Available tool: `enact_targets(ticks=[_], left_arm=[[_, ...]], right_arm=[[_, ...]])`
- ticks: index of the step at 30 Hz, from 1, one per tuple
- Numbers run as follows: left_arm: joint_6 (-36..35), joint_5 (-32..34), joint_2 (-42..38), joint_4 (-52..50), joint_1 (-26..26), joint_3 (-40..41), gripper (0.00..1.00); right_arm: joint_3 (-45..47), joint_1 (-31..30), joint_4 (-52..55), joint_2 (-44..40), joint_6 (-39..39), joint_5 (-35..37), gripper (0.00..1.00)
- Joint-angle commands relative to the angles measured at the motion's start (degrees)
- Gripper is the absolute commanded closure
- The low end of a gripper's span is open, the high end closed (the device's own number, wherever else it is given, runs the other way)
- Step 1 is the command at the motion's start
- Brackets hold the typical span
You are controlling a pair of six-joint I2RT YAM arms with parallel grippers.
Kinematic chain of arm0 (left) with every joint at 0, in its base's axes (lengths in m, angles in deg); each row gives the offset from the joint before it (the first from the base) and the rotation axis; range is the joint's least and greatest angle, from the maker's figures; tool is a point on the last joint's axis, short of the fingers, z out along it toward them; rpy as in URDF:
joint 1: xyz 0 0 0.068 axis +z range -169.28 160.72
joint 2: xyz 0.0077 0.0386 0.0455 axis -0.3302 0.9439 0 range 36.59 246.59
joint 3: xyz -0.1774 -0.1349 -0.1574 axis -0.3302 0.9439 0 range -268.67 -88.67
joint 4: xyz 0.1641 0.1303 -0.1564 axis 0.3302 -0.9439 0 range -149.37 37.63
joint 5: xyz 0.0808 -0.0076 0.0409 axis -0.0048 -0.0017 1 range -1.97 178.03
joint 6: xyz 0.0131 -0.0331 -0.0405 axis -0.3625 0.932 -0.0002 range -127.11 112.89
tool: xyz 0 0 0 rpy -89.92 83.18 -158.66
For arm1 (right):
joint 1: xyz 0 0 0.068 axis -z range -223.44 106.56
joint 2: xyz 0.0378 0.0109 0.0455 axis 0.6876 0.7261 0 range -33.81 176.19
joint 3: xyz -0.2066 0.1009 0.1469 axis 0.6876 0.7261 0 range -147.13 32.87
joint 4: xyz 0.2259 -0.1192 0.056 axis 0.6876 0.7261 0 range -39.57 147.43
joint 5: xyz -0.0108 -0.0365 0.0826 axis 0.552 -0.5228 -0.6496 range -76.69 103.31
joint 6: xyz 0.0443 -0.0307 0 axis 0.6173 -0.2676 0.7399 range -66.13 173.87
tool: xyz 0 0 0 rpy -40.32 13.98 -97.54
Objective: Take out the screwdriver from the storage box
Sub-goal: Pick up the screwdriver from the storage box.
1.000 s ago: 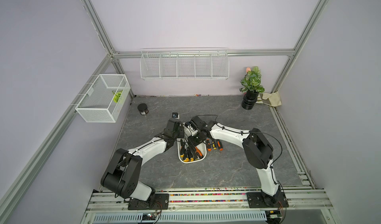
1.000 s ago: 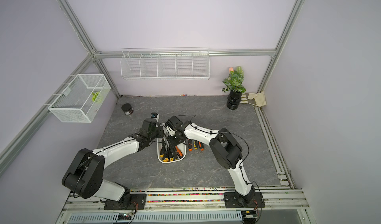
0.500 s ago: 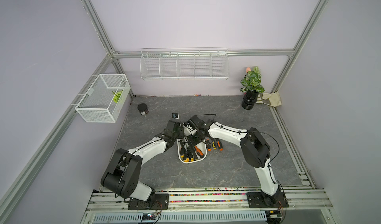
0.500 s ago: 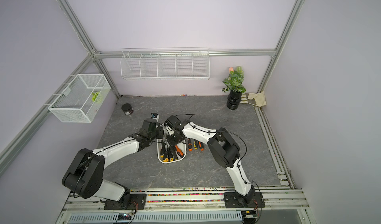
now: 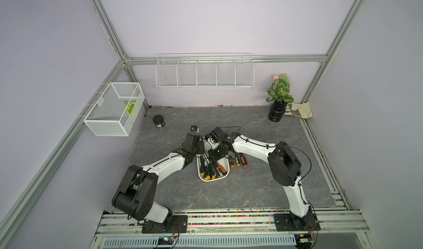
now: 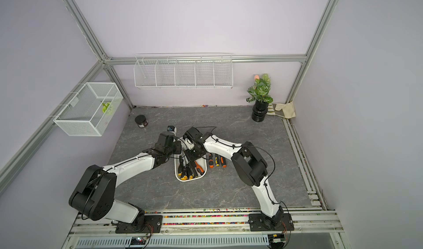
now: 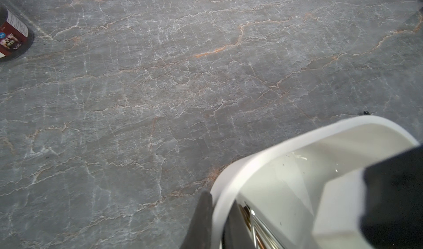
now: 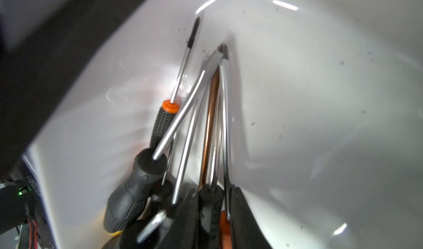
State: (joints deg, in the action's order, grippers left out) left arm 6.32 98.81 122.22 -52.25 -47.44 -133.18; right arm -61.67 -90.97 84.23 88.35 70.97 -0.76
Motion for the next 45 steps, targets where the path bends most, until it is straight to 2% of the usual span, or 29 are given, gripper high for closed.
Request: enact_targets(ticks=[1,21,35,45], left_arm=[[-0.4,0.6,0.3,1.3,-0.4,-0.4,1.0],[0.2,0.6,0.9,1.2,-0.4,-0.4,1.0],[0.4,0.7,1.0,1.3,-0.4,-0.4,1.0],[0.2,0.8,0.8,1.6,-0.4,0.0,1.0]], right_arm=[[2.3,0.8,2.2,-1.6,0.2,1.2,1.0],[9.4,1.9,0.2,-10.0,0.2,2.7,1.0],[13.3,2.6,-3.6,-16.5,2.0,-1.0,1.0],[19.1,4.3,-3.1,-23.0,2.2,0.0,1.0]])
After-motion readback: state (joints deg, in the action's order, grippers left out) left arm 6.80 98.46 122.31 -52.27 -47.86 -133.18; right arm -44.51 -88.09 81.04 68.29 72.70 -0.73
